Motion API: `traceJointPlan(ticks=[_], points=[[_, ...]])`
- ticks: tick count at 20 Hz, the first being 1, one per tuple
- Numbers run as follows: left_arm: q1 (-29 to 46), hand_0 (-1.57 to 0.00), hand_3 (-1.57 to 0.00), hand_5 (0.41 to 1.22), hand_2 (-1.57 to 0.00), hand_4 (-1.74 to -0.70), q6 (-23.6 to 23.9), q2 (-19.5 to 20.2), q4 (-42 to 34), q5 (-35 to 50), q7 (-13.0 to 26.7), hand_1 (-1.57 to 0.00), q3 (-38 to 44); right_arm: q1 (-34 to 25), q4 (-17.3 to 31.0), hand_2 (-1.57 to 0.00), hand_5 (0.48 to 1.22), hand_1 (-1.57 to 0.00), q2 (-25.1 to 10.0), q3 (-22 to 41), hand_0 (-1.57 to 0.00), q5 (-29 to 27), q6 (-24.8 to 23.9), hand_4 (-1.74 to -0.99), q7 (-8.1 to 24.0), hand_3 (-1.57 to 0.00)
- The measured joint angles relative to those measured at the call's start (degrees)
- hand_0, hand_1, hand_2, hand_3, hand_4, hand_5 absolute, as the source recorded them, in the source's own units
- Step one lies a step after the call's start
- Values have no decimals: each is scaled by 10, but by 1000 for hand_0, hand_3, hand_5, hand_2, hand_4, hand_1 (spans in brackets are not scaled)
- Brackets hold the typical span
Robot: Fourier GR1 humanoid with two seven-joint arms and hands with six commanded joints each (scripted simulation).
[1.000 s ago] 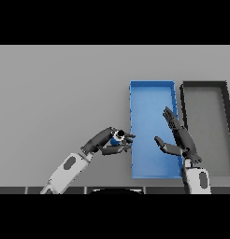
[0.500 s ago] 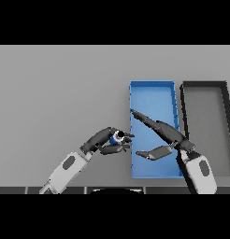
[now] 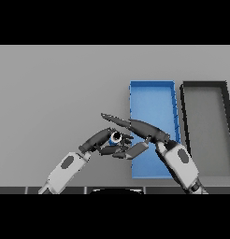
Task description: Pick up the blue pipe and place it into the blue bin.
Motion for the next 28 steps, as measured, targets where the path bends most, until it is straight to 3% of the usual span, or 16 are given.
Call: traceJointPlan(ticks=[3,5,6,7,8,10,13,15,16,17,20,21,22,25,26,28], points=[[-2,-1571,-1484,1221,-1571,-1736,-3,0,6,-7,5,-1571,-2,-30,28,-102,506,-84,20,8,-53,-3,9,-1245,5,-46],[-5,-1182,-1030,1221,-1063,-1682,2,2,13,-23,-1,-1078,-3,-54,51,-379,507,-375,30,11,-345,-6,19,-1335,13,-296],[-16,-991,-824,1221,-850,-1552,-6,19,9,-41,40,-878,-11,-60,57,-531,508,-534,33,15,-527,-7,26,-1362,17,-440],[-24,-818,-659,1221,-680,-1480,-15,26,5,-48,67,-706,-17,-70,61,-739,522,-699,39,18,-718,-5,27,-1430,22,-635],[-20,-776,-583,1221,-686,-1533,-17,25,3,-53,80,-706,-18,-76,68,-905,550,-873,42,20,-888,-1,33,-1486,15,-768],[-11,-1063,-939,1221,-969,-1607,-2,12,5,-63,61,-1017,-8,-85,79,-1145,666,-1124,53,27,-1134,-31,39,-1562,3,-957],[5,-1311,-1247,1221,-1186,-1673,-4,-8,3,-35,58,-1287,6,-89,93,-1353,905,-1342,51,27,-1347,-76,33,-1469,0,-1257],[14,-1404,-1364,1221,-1310,-1697,-10,-19,-3,-29,52,-1390,13,-81,90,-1431,1019,-1425,48,37,-1428,-75,25,-1441,-50,-1370],[17,-1438,-1405,1221,-1348,-1706,-12,-22,4,-31,35,-1426,16,-82,86,-1459,1059,-1454,35,41,-1456,-47,28,-1447,-67,-1410],[13,-1464,-1438,1221,-1372,-1713,-16,-23,4,-29,49,-1455,20,-79,83,-1482,1092,-1477,28,49,-1479,-32,26,-1457,-94,-1442],[11,-1516,-1503,1221,-1388,-1727,-15,-27,-2,-26,61,-1512,28,-93,82,-1525,1155,-1523,11,63,-1524,-45,3,-1475,-102,-1505],[11,-1435,-1333,1221,-1221,-1648,-15,-29,-3,-21,63,-1354,31,-95,83,-1534,1168,-1533,7,63,-1533,-60,-4,-1480,-104,-1518],[15,-1157,-1066,1221,-977,-1535,-14,-24,-7,-30,54,-1083,29,-93,86,-1542,1179,-1540,6,68,-1541,-67,-15,-1483,-119,-1529],[-4,-592,-546,1221,-500,-1216,-51,7,4,-77,22,-554,21,-101,83,-1556,1199,-1555,-4,81,-1556,-84,-32,-1490,-88,-1549],[1,-473,-436,1187,-399,-1143,-61,12,4,-89,6,-443,16,-101,80,-1559,1204,-1558,-14,76,-1559,-90,-29,-1491,-76,-1554],[4,-303,-279,1020,-255,-1041,-64,11,7,-118,11,-283,16,-96,76,-1563,1210,-1563,-5,87,-1563,-85,-35,-1493,-64,-1560]])
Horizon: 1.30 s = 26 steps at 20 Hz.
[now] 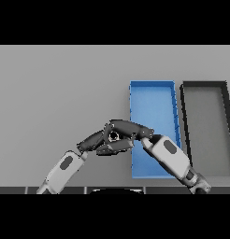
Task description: Pick up the blue pipe and place it into the blue bin.
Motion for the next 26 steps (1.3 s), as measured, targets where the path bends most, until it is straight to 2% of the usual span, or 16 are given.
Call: traceJointPlan(ticks=[1,3,4,5,8,11,14,15,17,20,22,23,24,25,26], points=[[-1,-242,-223,930,-204,-999,5,-2,4,-7,-13,-226,1,-1,1,-1565,1212,-1565,1,-2,-1565,0,0,-1494,-8,-1562],[-3,-154,-142,785,-130,-942,9,1,7,-11,-10,-145,3,-3,-2,-1567,1215,-1567,3,-3,-1567,-1,-5,-1496,-22,-1565],[-9,-123,-114,735,-104,-915,11,-2,10,-13,-1,-115,4,-9,7,-1568,1216,-1568,8,-1,-1568,6,-7,-1496,-18,-1566],[-12,-98,-91,697,-83,-898,14,-3,12,-14,3,-92,6,-4,8,-1568,1217,-1568,-1,-2,-1568,13,0,-1496,-31,-1567],[-8,-50,-46,617,-42,-887,9,0,7,-3,14,-47,10,-18,15,-1570,1219,-1570,-3,-2,-1570,16,-8,-1491,-24,-1569],[-4,-25,-23,576,-21,-894,7,-7,3,11,30,-23,13,-10,15,-1570,1220,-1570,-2,3,-1570,12,-7,-1489,-37,-1570],[7,-12,-11,555,-10,-896,17,-10,3,4,40,-12,10,-16,3,-1571,1221,-1571,-13,-8,-1571,-24,-19,-1490,-28,-1571],[2,-10,-9,548,-8,-901,21,-15,7,3,53,-9,11,-19,-6,-1571,1221,-1571,-16,-10,-1571,-45,-31,-1491,-9,-1571],[0,-6,-5,534,-5,-911,17,-14,18,3,53,-5,13,-34,-21,-1571,1221,-1571,-24,-20,-1571,-106,-48,-1581,25,-1571],[2,-3,-2,507,-2,-915,12,-14,15,6,65,-2,9,-73,-20,-1571,1221,-1571,-41,-45,-1571,-183,-75,-1659,68,-1571],[4,-1,-1,503,-1,-920,8,-13,12,12,63,-1,11,-104,-27,-1571,1171,-1571,-60,-75,-1571,-251,-112,-1689,90,-1571],[2,-1,-1,503,-1,-919,9,-18,14,10,68,-1,7,-132,-21,-1571,1154,-1571,-65,-91,-1571,-282,-131,-1699,98,-1571],[11,0,0,503,0,-917,7,-13,3,13,62,0,6,-161,-14,-1571,1141,-1571,-79,-112,-1571,-311,-140,-1707,95,-1571],[7,0,0,503,0,-915,8,-14,-1,14,76,0,7,-186,-1,-1571,1134,-1571,-88,-129,-1571,-335,-150,-1714,89,-1571],[10,0,0,502,0,-912,7,-7,-1,15,71,0,11,-207,10,-1571,1127,-1571,-103,-141,-1571,-332,-149,-1720,77,-1571]])
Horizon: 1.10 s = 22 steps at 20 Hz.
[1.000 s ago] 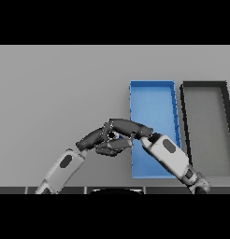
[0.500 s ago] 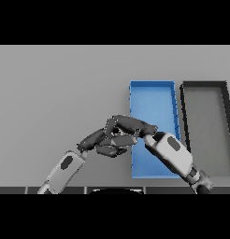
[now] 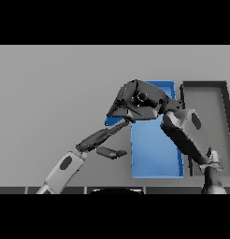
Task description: Pick up the blue pipe and place it into the blue bin.
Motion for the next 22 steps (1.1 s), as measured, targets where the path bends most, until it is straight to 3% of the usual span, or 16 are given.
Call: traceJointPlan(ticks=[2,6,8,12,14,18,21,22], points=[[4,0,0,499,1,-907,0,0,-6,-7,-12,0,-8,-38,36,-1571,1113,-1571,-15,-19,-1571,5,-22,-1727,-17,-1571],[5,1,1,491,1,-907,-6,5,-11,0,-13,1,-5,-97,140,-1571,1131,-1571,-57,-49,-1571,34,-67,-1735,-23,-1571],[13,1,1,487,1,-911,-5,8,-9,-1,-18,1,-3,-96,199,-1571,1135,-1571,-73,-50,-1571,59,-66,-1737,-20,-1571],[14,1,1,489,1,-898,-1,2,-8,1,-8,1,-2,-24,254,-1571,1117,-1571,-90,-45,-1571,80,-73,-1740,-15,-1571],[8,1,1,483,1,-894,-1,9,-7,0,-12,1,4,13,255,-1571,1122,-1571,-91,-34,-1571,87,-87,-1740,-12,-1571],[6,1,1,470,1,-887,-3,6,0,4,-1,1,5,89,246,-1571,1120,-1571,-97,-10,-1571,91,-125,-1741,25,-1571],[5,1,1,463,1,-881,-3,1,7,2,-12,1,3,137,234,-1571,1122,-1571,-100,16,-1571,90,-154,-1741,70,-1571],[3,1,1,463,1,-881,-3,1,-2,6,-12,1,4,156,228,-1571,1124,-1571,-104,27,-1571,90,-159,-1694,89,-1571]])
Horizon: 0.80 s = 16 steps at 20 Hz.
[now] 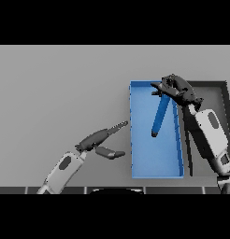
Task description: Pick up the blue pipe and place it into the blue bin.
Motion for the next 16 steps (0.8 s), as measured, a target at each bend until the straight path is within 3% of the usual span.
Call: traceJointPlan(ticks=[3,4,5,7,10,12,16], points=[[8,1,1,460,1,-884,1,4,-6,2,-5,1,1,38,-1,-1571,1114,-1571,-9,23,-1571,9,5,-1591,19,-1571],[7,1,1,457,1,-885,2,5,-5,1,2,1,2,54,-2,-1571,1110,-1571,-9,33,-1571,11,4,-1599,29,-1330],[12,1,1,455,1,-886,0,5,-7,2,0,1,-1,54,6,-1393,1133,-1459,-14,52,-1563,9,-5,-1547,32,-1122],[4,1,1,454,1,-885,-1,6,-10,6,12,1,3,41,27,-891,1164,-933,-36,117,-1045,-44,-44,-1455,31,-718],[7,1,1,453,1,-888,1,3,-11,2,12,1,-1,11,55,-456,1141,-477,-59,183,-534,-93,-56,-1285,33,-367],[9,1,1,452,1,-891,2,3,-13,4,19,1,-1,-11,62,-291,1028,-305,-76,233,-342,-110,-37,-1208,33,-234],[7,1,1,450,1,-897,1,4,-6,2,13,1,0,-26,67,-119,857,-124,-88,280,-139,-56,-8,-1131,33,-95]])
